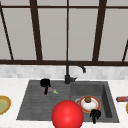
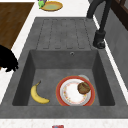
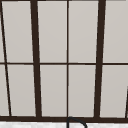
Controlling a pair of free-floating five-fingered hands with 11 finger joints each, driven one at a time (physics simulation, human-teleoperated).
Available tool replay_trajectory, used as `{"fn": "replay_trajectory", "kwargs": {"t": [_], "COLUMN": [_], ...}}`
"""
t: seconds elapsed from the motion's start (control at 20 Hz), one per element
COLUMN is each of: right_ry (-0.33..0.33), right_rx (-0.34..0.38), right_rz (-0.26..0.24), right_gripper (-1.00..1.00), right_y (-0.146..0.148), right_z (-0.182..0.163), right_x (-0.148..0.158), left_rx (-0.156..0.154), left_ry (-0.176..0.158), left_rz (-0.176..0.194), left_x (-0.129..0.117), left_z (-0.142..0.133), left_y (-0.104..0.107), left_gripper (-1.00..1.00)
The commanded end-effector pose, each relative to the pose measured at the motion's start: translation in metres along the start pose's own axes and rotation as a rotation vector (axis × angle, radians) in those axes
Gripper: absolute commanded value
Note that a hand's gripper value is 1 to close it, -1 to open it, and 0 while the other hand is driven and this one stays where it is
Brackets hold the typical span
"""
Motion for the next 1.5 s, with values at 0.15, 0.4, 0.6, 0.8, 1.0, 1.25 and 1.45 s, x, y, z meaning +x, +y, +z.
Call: {"fn": "replay_trajectory", "kwargs": {"t": [0.15, 0.4, 0.6, 0.8, 1.0, 1.25, 1.45], "right_ry": [0.000, 0.000, 0.000, 0.000, 0.000, 0.000, 0.000], "right_rx": [0.000, 0.000, 0.000, 0.000, 0.000, 0.000, 0.000], "right_rz": [0.000, 0.000, 0.000, 0.000, 0.000, 0.000, 0.000], "right_gripper": [0.00, 0.00, 0.00, 0.00, 0.00, 0.00, 0.00], "right_y": [0.000, 0.000, 0.000, 0.000, 0.000, 0.000, 0.000], "right_z": [0.000, 0.000, 0.000, 0.000, 0.000, 0.000, 0.000], "right_x": [0.000, 0.000, 0.000, 0.000, 0.000, 0.000, 0.000], "left_rx": [0.046, 0.047, 0.043, 0.046, 0.036, 0.023, 0.027], "left_ry": [-0.013, -0.014, -0.012, -0.011, -0.007, 0.000, -0.005], "left_rz": [-0.021, -0.027, -0.019, -0.006, -0.003, -0.002, 0.023], "left_x": [0.008, 0.014, 0.017, 0.018, 0.017, 0.010, -0.002], "left_z": [-0.053, -0.093, -0.125, -0.157, -0.189, -0.229, -0.260], "left_y": [0.000, -0.005, -0.008, -0.014, -0.023, -0.045, -0.076], "left_gripper": [1.00, 1.00, 1.00, 1.00, 1.00, 1.00, 1.00]}}
